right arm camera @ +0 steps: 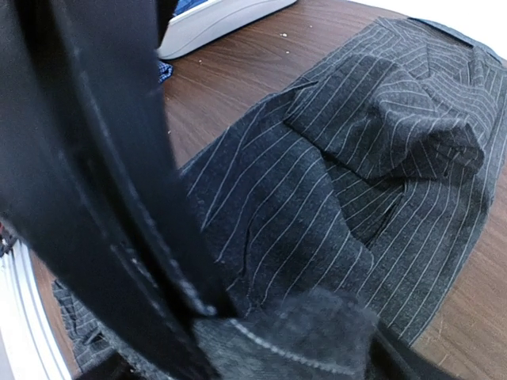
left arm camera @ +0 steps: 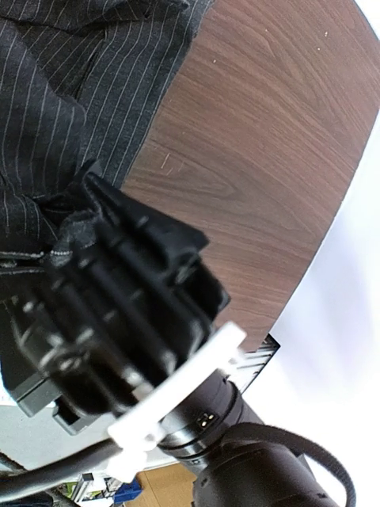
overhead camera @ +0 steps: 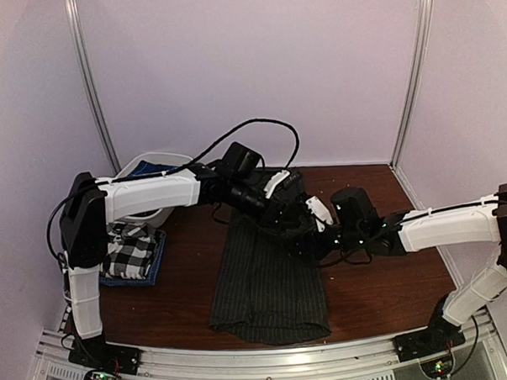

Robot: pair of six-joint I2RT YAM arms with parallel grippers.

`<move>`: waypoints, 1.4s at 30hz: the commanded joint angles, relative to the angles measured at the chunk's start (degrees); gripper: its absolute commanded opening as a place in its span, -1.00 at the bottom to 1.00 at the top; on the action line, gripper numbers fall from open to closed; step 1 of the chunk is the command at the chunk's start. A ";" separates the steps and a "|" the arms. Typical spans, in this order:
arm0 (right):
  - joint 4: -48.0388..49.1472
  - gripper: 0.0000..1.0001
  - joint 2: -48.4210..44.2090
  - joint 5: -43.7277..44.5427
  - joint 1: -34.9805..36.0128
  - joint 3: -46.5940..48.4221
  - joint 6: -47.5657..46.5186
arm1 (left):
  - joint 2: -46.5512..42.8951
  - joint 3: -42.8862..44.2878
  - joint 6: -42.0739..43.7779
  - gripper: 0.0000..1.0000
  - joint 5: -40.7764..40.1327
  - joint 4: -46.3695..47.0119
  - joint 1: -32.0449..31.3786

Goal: Fold and stack the long sleeve shirts
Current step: Flatten out the crumpled shirt at the center of the board.

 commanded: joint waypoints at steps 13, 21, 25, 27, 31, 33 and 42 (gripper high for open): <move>-7.55 -1.00 -1.99 16.19 -1.24 7.08 7.27 | 0.61 6.19 -4.58 -0.39 -8.41 0.14 2.51; -19.28 -1.00 -4.33 23.37 -11.65 16.65 10.28 | -7.55 -0.49 -14.43 -0.12 -16.21 7.73 8.78; -22.49 -1.00 -4.46 25.30 -18.10 20.75 11.02 | -6.85 -2.79 -17.45 -0.11 -17.40 7.99 11.78; -23.68 -1.00 -4.74 25.66 -21.38 22.18 11.27 | -5.69 -3.17 -17.81 -0.11 -17.80 7.55 12.44; -25.20 -1.00 -5.59 26.12 -27.16 24.17 10.89 | -2.13 -1.80 -17.68 -0.11 -20.06 5.74 12.69; -26.00 -1.00 -5.83 26.38 -29.83 25.09 10.45 | 0.04 -0.63 -17.86 -0.11 -20.64 5.34 12.69; -26.29 -1.00 -5.87 18.75 -35.87 24.74 8.31 | 8.05 4.54 -18.62 -0.10 -21.05 4.54 12.69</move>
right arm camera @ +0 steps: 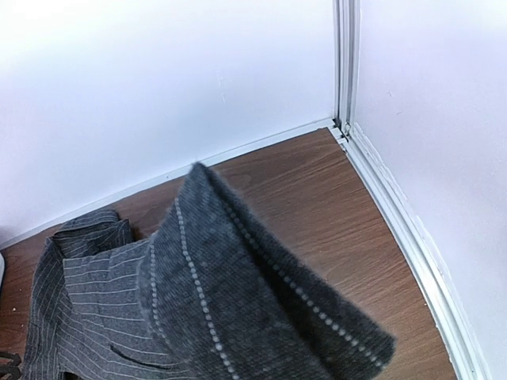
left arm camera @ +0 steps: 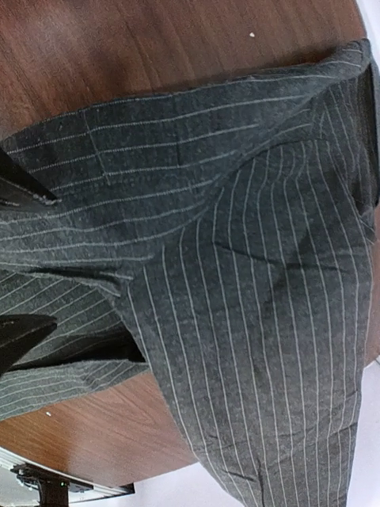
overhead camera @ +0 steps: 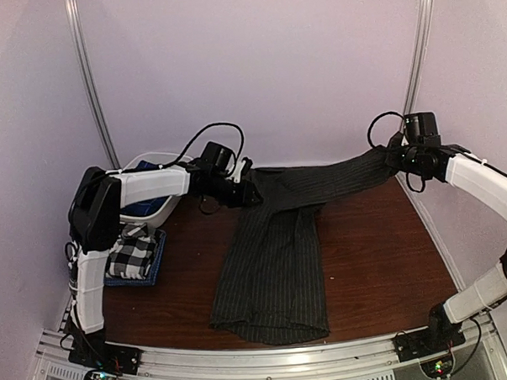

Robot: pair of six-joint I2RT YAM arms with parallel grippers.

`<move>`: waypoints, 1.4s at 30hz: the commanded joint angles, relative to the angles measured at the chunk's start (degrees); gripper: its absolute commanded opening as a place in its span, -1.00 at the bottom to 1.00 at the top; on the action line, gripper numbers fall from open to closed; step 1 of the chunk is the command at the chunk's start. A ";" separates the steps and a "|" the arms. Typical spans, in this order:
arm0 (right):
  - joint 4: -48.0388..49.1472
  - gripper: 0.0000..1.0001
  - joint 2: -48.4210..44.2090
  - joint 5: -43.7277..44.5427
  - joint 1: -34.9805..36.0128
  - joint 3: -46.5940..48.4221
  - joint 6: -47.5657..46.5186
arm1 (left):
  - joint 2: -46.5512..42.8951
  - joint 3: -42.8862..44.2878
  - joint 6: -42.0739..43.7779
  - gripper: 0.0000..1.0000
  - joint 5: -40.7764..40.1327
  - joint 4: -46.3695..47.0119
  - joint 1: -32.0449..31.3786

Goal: Fold and stack the long sleeve shirts
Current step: Flatten out the crumpled shirt at the center of the board.

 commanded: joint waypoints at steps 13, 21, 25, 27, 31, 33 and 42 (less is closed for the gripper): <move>9.26 -0.90 10.53 -23.11 14.11 6.01 2.07 | -4.45 -1.79 -0.31 0.07 6.77 7.15 -0.56; 15.79 -0.86 19.15 -32.19 20.84 9.99 7.85 | -8.60 -10.38 -4.67 0.18 15.31 19.50 -1.21; 19.98 -0.86 22.48 -36.57 22.50 10.80 11.30 | -10.74 -15.95 -6.73 0.32 16.41 26.42 -1.66; 20.25 -0.86 23.91 -37.74 23.43 11.61 12.29 | -11.02 -17.11 -7.44 0.36 15.92 27.76 -1.69; 20.23 -0.85 25.60 -38.48 24.88 12.99 12.84 | -11.13 -17.91 -8.71 0.42 15.68 30.28 -1.76; 21.98 -0.85 25.79 -39.05 25.19 13.09 12.97 | -10.95 -17.43 -8.39 0.42 15.09 30.30 -1.76; 21.28 -0.67 25.52 -37.78 25.53 12.89 12.03 | -11.10 -15.65 -8.65 -0.61 9.46 29.06 -1.76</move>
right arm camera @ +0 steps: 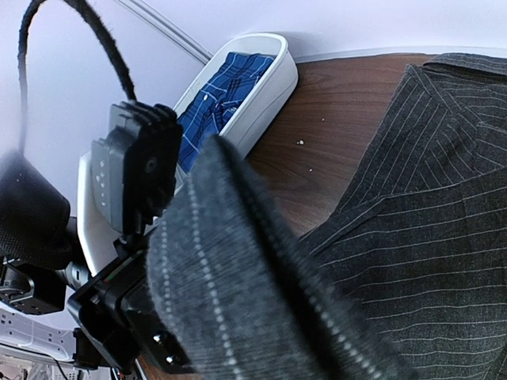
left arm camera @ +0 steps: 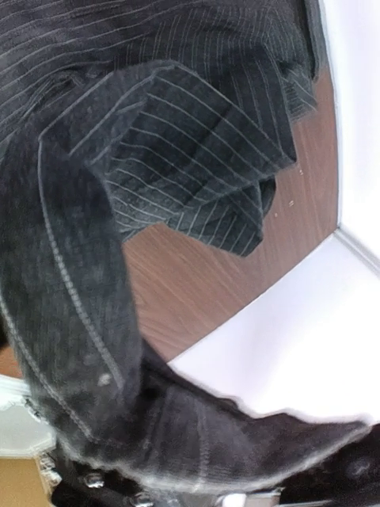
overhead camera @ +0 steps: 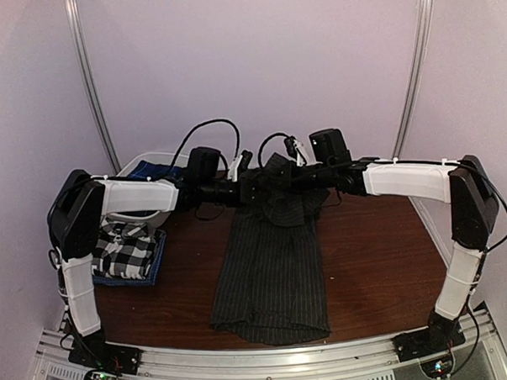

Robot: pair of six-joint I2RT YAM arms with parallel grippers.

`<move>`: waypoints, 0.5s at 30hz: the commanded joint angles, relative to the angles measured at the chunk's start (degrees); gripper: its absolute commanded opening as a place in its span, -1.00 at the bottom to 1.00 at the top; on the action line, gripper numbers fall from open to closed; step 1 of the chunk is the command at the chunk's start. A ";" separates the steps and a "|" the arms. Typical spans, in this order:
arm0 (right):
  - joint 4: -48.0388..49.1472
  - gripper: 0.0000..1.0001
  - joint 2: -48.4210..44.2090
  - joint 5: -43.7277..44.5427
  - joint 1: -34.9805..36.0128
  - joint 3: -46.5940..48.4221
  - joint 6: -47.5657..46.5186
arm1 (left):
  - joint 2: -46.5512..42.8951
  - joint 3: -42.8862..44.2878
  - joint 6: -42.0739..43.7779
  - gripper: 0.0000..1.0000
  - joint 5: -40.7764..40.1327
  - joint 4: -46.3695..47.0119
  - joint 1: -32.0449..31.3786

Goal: Fold and stack the long sleeve shirts
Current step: Flatten out the crumpled shirt at the center of the board.

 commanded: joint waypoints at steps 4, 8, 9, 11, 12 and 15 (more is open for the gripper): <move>-2.36 -0.33 -1.53 4.45 0.05 2.87 -3.43 | -4.45 1.94 0.80 -1.00 -10.45 -1.32 -0.04; -6.41 0.16 -3.41 8.34 -1.79 2.96 -6.42 | -7.33 2.11 1.04 -1.00 -19.50 -7.42 1.70; -6.82 0.28 -4.10 9.05 -2.71 2.44 -6.89 | -8.07 2.03 1.14 -1.00 -20.47 -8.61 2.28; -7.44 0.52 -5.56 10.61 -4.46 0.60 -7.73 | -9.76 1.69 1.52 -1.00 -21.70 -10.99 3.70; -7.75 0.60 -6.25 11.64 -5.41 0.03 -8.09 | -10.20 1.66 1.88 -1.00 -22.05 -11.53 4.30; -8.82 0.68 -7.50 15.37 -8.29 -3.14 -9.12 | -11.70 2.07 3.26 -1.00 -23.16 -14.52 6.03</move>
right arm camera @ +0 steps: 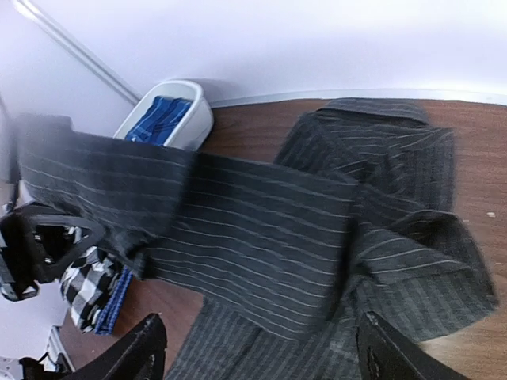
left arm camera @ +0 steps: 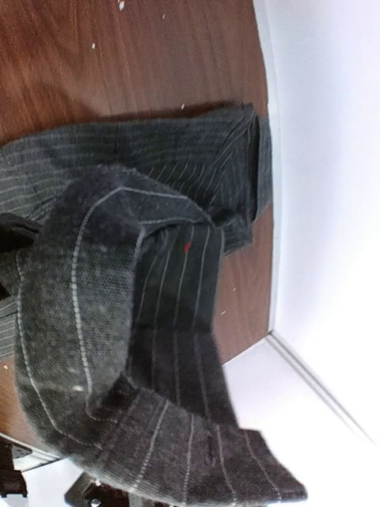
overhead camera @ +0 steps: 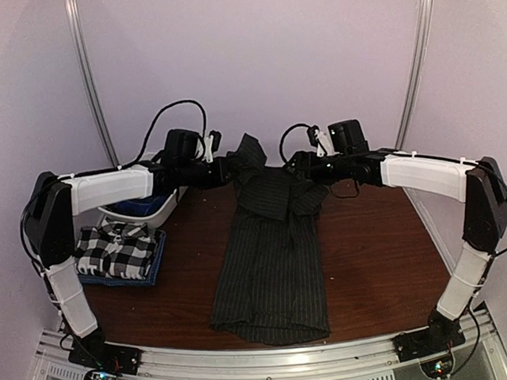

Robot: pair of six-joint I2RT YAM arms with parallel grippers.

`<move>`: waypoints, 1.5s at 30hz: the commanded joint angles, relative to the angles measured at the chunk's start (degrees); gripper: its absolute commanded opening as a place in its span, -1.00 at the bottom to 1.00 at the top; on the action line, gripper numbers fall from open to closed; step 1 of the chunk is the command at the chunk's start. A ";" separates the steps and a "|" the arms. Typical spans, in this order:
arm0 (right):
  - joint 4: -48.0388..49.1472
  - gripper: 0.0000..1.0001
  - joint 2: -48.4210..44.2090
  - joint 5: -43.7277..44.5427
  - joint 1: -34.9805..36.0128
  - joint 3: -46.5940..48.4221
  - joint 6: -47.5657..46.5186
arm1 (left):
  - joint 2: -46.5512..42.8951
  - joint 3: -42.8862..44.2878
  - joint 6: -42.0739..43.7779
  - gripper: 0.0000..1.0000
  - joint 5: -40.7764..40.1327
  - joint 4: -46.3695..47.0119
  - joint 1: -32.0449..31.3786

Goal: Fold and stack the long sleeve shirts
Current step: Flatten out the crumpled shirt at the center of the board.

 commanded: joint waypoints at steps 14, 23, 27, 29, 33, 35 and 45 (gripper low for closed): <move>3.37 0.62 2.43 6.95 -8.24 -11.26 -5.26 | -6.28 5.33 6.57 -1.00 -7.27 -10.65 6.65; 6.39 0.26 10.20 6.37 -9.23 -6.18 -3.38 | -4.74 11.36 9.59 -1.00 -8.39 -15.79 9.66; 6.47 -0.26 11.90 6.03 -9.57 -3.31 -3.37 | -4.14 13.94 11.11 -1.00 -8.87 -17.57 11.30; 6.40 -0.64 12.54 5.81 -10.03 -1.80 -3.35 | -3.94 14.89 11.69 -1.00 -9.00 -18.11 12.41; 3.68 -1.00 11.48 8.82 -11.76 -0.53 -4.17 | -3.53 17.06 12.95 -1.00 -9.35 -19.57 15.41; 2.17 -1.00 10.52 9.97 -13.78 -0.75 -4.56 | -3.34 17.80 13.71 -1.00 -9.79 -20.12 17.14; -2.14 -1.00 7.92 12.63 -26.04 -0.57 -6.48 | -0.93 18.88 15.98 -1.00 -10.27 -21.46 25.38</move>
